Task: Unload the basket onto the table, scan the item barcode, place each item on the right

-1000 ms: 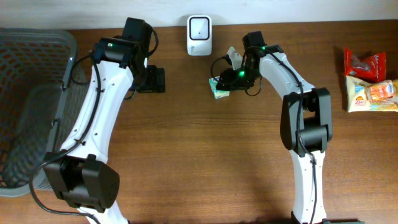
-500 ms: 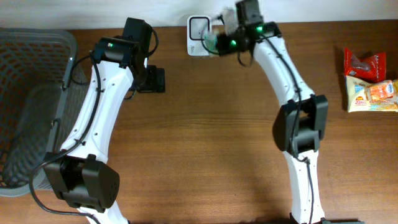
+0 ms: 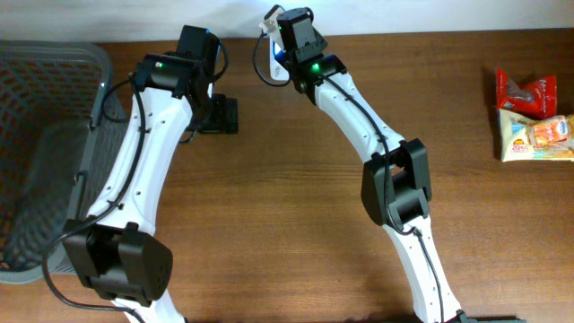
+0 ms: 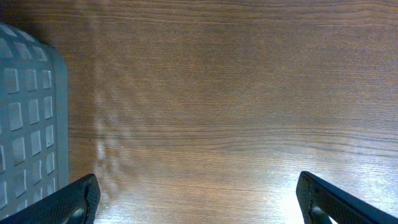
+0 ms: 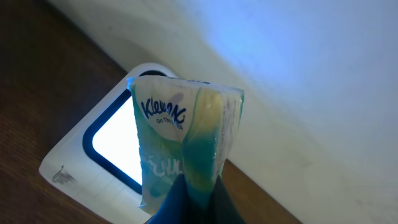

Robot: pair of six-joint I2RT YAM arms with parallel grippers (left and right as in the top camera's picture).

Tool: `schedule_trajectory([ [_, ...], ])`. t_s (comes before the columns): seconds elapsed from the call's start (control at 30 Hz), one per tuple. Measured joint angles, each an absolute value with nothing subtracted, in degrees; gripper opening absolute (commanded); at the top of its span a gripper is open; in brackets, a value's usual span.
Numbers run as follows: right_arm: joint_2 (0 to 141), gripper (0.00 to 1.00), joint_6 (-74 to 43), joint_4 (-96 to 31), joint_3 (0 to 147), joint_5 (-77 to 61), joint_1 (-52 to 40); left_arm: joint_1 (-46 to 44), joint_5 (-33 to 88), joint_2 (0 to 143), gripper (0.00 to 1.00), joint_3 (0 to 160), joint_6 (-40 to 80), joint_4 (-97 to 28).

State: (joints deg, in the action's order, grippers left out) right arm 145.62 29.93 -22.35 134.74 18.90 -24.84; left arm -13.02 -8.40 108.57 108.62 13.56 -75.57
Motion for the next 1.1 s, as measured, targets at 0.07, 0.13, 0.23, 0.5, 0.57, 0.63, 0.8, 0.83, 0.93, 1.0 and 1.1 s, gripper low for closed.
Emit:
schedule_trajectory([
  [0.07,145.6,0.04,29.5,-23.0,134.7,20.1,-24.7,-13.0,-8.4,108.6,0.99,108.6,13.6,-75.6],
  [0.13,145.6,0.04,23.3,-24.2,134.7,23.9,-24.1,-13.0,-8.4,108.6,0.99,108.6,13.6,-75.6],
  [0.23,145.3,0.04,14.9,-29.6,134.7,26.1,-21.3,-13.0,-8.4,108.6,0.99,108.6,13.6,-75.5],
  [0.5,137.6,0.08,-11.6,-56.2,135.1,26.4,6.9,-13.0,-8.4,108.6,0.99,108.6,13.6,-75.6],
  [0.57,137.6,0.09,-15.5,-60.2,134.9,21.7,14.2,-13.0,-8.4,108.6,0.99,108.6,13.6,-75.6],
  [0.63,137.6,0.19,-17.7,-63.0,134.9,16.4,20.1,-13.0,-8.4,108.6,0.99,108.6,13.6,-75.6],
  [0.8,137.6,0.99,-19.2,-64.3,134.9,13.3,28.3,-13.0,-8.4,108.6,0.99,108.6,13.6,-75.6],
  [0.83,137.6,0.99,-19.2,-64.3,134.9,13.0,28.6,-13.0,-8.4,108.6,0.99,108.6,13.6,-75.6],
  [0.93,137.6,0.99,-19.3,-64.4,134.9,12.4,28.4,-13.0,-8.4,108.6,0.99,108.6,13.6,-75.6],
  [1.0,137.6,0.99,-19.3,-65.9,134.9,12.3,28.1,-13.0,-8.4,108.6,0.99,108.6,13.6,-75.6],
  [1.1,137.6,0.99,-19.3,-70.9,134.9,12.0,27.5,-13.0,-8.4,108.6,0.99,108.6,13.6,-75.6],
])
